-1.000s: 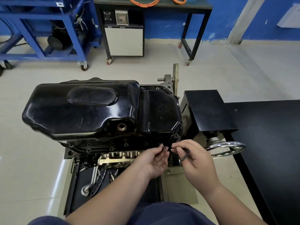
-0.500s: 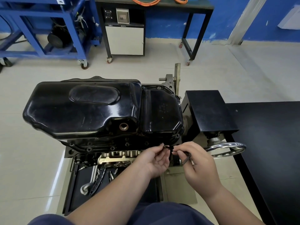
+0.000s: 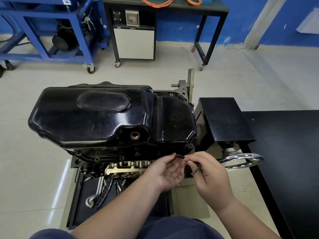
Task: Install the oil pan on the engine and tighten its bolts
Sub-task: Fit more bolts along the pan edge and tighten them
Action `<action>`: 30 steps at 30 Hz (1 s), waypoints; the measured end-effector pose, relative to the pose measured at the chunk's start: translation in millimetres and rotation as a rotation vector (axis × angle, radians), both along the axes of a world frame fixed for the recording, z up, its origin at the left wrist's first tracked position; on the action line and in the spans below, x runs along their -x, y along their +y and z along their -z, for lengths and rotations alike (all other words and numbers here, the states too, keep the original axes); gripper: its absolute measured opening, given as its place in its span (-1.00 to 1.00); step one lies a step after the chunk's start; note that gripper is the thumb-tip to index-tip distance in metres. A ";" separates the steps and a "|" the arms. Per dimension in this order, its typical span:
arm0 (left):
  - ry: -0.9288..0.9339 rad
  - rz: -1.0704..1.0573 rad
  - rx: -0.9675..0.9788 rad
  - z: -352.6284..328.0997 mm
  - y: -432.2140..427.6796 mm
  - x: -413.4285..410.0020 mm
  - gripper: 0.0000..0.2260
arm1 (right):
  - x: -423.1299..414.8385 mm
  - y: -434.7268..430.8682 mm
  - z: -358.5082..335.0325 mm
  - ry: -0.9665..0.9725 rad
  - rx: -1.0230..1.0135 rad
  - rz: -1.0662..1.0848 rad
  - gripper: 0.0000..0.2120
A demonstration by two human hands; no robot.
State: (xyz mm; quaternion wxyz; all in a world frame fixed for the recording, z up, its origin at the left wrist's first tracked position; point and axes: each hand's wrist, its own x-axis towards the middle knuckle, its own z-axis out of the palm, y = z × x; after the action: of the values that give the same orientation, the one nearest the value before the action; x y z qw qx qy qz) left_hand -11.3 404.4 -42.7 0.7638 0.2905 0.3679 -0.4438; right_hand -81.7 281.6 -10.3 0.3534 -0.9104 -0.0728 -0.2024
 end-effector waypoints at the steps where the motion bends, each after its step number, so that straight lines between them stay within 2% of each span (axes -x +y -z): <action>1: -0.018 0.003 0.013 -0.1 0.8 -0.1 -0.77 | -1.4 0.6 -0.5 -0.007 -0.016 0.002 -0.73; 5: -0.065 0.017 0.031 0.6 4.1 -2.1 -0.71 | -7.6 1.9 -4.1 -0.017 -0.085 0.025 -0.84; 9: -0.159 0.057 -0.091 2.5 10.8 -3.9 -0.81 | -14.9 1.5 -6.5 0.007 -0.123 0.031 -0.85; 14: -0.492 0.080 -0.377 7.9 16.5 6.3 -0.91 | -19.1 4.0 -6.6 0.155 -0.295 0.096 -0.83; 18: -0.768 0.080 -0.539 3.6 14.6 8.7 -0.83 | -22.8 3.3 -8.0 0.194 -0.373 0.110 -0.85; 21: -0.932 0.208 -0.653 3.8 13.8 7.2 -0.83 | -26.0 5.0 -9.3 0.214 -0.424 0.113 -0.85; 26: -1.095 0.347 -0.804 5.5 10.7 4.5 -0.87 | -29.8 8.3 -11.0 0.208 -0.473 0.108 -0.73; 30: -1.195 0.379 -0.955 8.1 8.1 4.9 -0.93 | -31.0 7.3 -10.1 0.237 -0.469 0.084 -0.68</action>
State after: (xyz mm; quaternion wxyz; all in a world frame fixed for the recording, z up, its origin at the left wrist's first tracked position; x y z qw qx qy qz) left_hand -16.3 412.6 -50.8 0.5360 0.8342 -0.0102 -0.1291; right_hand -50.7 288.9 -0.2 0.5519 -0.8233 0.0558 -0.1201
